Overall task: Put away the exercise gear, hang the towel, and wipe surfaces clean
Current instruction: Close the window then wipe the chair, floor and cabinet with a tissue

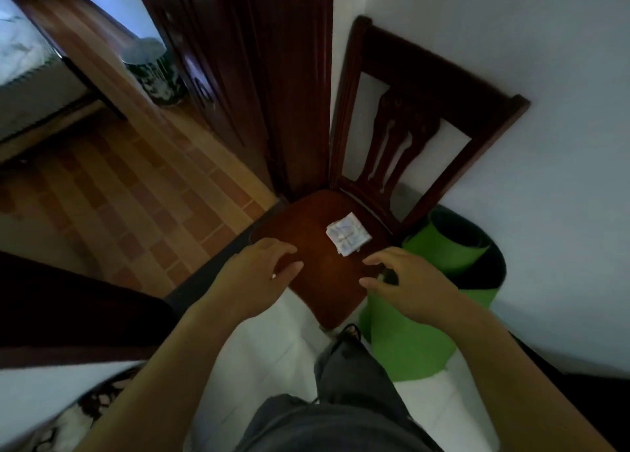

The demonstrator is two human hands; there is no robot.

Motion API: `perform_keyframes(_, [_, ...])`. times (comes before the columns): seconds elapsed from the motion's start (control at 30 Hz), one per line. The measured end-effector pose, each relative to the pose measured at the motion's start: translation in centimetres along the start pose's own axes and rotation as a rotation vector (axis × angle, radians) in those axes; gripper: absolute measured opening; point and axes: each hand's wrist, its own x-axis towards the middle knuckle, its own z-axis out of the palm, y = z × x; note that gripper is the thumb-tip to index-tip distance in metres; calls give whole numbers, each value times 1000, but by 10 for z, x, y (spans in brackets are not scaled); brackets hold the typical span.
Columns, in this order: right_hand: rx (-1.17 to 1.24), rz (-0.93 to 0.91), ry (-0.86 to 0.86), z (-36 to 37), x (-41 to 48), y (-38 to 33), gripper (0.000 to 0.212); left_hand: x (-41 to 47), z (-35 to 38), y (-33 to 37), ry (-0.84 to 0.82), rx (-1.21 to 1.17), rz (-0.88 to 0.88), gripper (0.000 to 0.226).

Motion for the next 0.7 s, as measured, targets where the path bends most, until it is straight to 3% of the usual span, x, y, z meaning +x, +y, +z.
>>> perform_keyframes(0.33, [75,21,9,-47,127,39,41,153,-31,8,-131,103,22,44])
perform_keyframes(0.7, [221,279,87,4,219,98,42,300,21,-33,-431,215,162,46])
